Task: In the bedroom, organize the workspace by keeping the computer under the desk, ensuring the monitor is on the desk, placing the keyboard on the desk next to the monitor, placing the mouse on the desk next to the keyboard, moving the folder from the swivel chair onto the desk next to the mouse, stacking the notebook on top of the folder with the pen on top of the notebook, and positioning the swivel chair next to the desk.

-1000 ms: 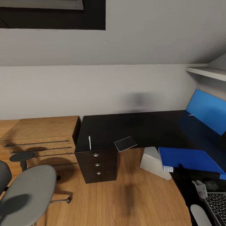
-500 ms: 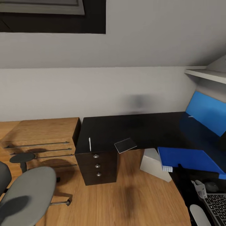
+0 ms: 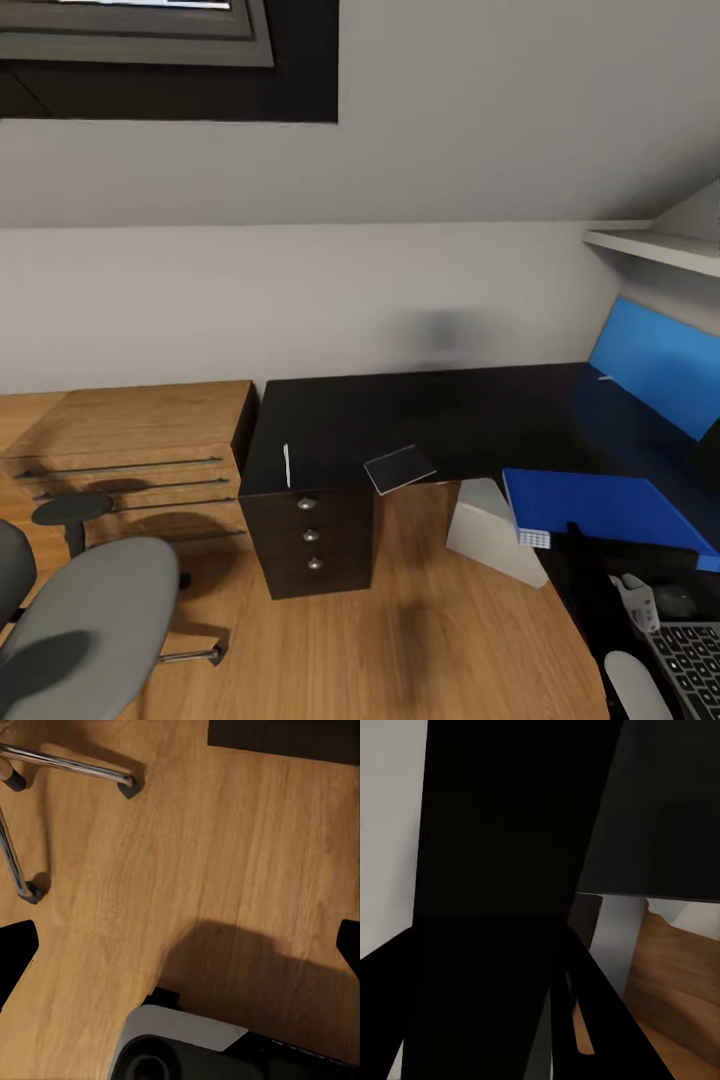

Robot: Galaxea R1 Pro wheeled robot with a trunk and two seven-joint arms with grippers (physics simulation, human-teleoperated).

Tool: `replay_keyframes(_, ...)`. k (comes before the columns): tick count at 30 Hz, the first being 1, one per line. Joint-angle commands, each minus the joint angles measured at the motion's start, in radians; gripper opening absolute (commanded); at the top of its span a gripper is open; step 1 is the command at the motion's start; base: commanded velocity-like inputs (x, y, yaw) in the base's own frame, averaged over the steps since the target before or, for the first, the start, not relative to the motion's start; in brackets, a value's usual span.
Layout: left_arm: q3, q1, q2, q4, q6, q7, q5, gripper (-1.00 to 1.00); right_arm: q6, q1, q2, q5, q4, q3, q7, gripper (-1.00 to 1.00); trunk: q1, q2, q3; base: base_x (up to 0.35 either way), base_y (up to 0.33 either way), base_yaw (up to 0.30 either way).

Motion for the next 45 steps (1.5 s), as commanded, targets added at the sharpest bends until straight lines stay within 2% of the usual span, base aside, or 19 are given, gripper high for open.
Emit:
replay_keyframes(1,0.0,-0.001,-0.001,-0.002,-0.018,0.0,0.006,1.0,-0.005,-0.001,-0.001,-0.008,-0.001,0.001,-0.004,-1.0,0.001,-0.002,0.0,0.0,0.0,0.0)
replay_keyframes(3,-0.001,-0.001,-0.001,-0.032,-0.053,0.0,0.002,1.0,-0.005,-0.001,-0.001,-0.008,-0.002,-0.001,-0.005,-1.0,0.001,-0.002,0.003,0.0,0.0,0.0)
replay_keyframes(6,-0.003,-0.001,-0.001,-0.097,-0.06,0.001,0.0,1.0,-0.005,-0.001,-0.001,-0.008,-0.002,-0.003,-0.005,-1.0,0.001,-0.002,0.008,0.0,0.0,0.0)
replay_keyframes(7,-0.012,-0.001,-0.002,-0.202,-0.009,0.002,-0.001,1.0,-0.005,-0.001,-0.001,-0.008,-0.003,-0.002,-0.006,-1.0,0.001,-0.002,0.009,0.0,0.0,0.0)
replay_keyframes(9,-0.018,-0.001,-0.002,-0.353,0.157,0.002,0.0,1.0,-0.005,-0.001,-0.001,-0.008,-0.003,-0.002,-0.006,-1.0,0.001,-0.002,0.012,0.0,0.0,0.0)
replay_keyframes(10,-0.019,-0.001,-0.002,-0.401,0.214,0.002,0.0,1.0,-0.005,-0.001,-0.001,-0.008,-0.002,-0.002,-0.006,-1.0,0.001,-0.002,0.014,0.0,0.0,0.0)
replay_keyframes(11,-0.021,0.001,-0.003,-0.506,0.336,0.003,0.001,1.0,-0.005,0.0,-0.001,-0.008,-0.002,-0.001,-0.006,-1.0,0.001,-0.002,0.016,0.0,0.0,0.0)
replay_keyframes(12,-0.021,0.003,-0.003,-0.565,0.399,0.003,0.001,1.0,-0.005,0.0,-0.001,-0.008,-0.002,-0.001,-0.007,-1.0,0.001,-0.002,0.017,0.0,0.0,0.0)
replay_keyframes(14,-0.022,0.021,-0.003,-0.806,0.638,0.003,0.003,1.0,-0.005,0.0,-0.001,-0.007,-0.002,-0.001,-0.007,-1.0,0.001,-0.002,0.02,0.0,0.0,0.0)
replay_keyframes(15,-0.023,0.028,-0.004,-0.862,0.69,0.004,0.004,1.0,-0.005,0.0,-0.001,-0.007,-0.001,-0.001,-0.007,-1.0,0.001,-0.002,0.022,0.0,0.0,0.0)
replay_keyframes(16,-0.023,0.041,-0.005,-0.963,0.78,0.004,0.005,1.0,-0.005,-0.001,-0.001,-0.007,-0.001,-0.002,-0.007,-1.0,0.001,-0.002,0.023,0.0,0.0,0.0)
replay_keyframes(17,-0.023,0.05,-0.006,-1.041,0.847,0.003,0.007,1.0,-0.005,-0.001,-0.001,-0.007,-0.002,-0.003,-0.007,-1.0,0.001,-0.002,0.025,0.0,0.0,0.0)
replay_keyframes(20,-0.024,0.062,-0.008,-1.127,0.928,0.003,0.01,1.0,-0.003,0.0,-0.002,-0.009,-0.004,-0.005,-0.007,-1.0,0.001,-0.002,0.029,0.0,0.0,0.0)
replay_keyframes(23,-0.024,0.067,-0.009,-1.088,0.945,0.002,0.017,1.0,0.001,0.0,-0.006,-0.011,-0.004,-0.005,-0.006,-1.0,0.001,-0.002,0.03,0.0,0.0,0.0)
replay_keyframes(25,-0.024,0.068,-0.008,-1.056,0.923,0.0,0.018,1.0,0.001,0.0,-0.007,-0.011,-0.003,-0.005,-0.006,-1.0,0.001,-0.002,0.031,0.0,0.0,0.0)
replay_keyframes(27,-0.024,0.089,-0.007,-1.04,0.857,-0.002,0.019,1.0,0.002,-0.001,-0.008,-0.013,-0.002,-0.005,-0.006,-1.0,0.001,-0.002,0.031,0.0,0.0,0.0)
replay_keyframes(29,-0.029,0.126,-0.007,-1.083,0.821,-0.002,0.019,1.0,0.003,-0.001,-0.009,-0.012,-0.001,-0.004,-0.007,-1.0,0.001,-0.002,0.031,0.0,0.0,0.0)
replay_keyframes(35,-0.099,0.269,-0.001,-1.271,0.802,-0.001,0.019,1.0,0.004,-0.001,-0.008,-0.013,0.001,-0.004,-0.006,-1.0,0.001,-0.002,0.031,0.0,0.0,0.0)
replay_keyframes(45,-0.109,0.295,0.0,-1.298,0.804,0.001,0.019,1.0,0.002,-0.001,-0.005,-0.013,0.001,-0.004,-0.004,-1.0,0.001,-0.002,0.031,0.0,0.0,0.0)
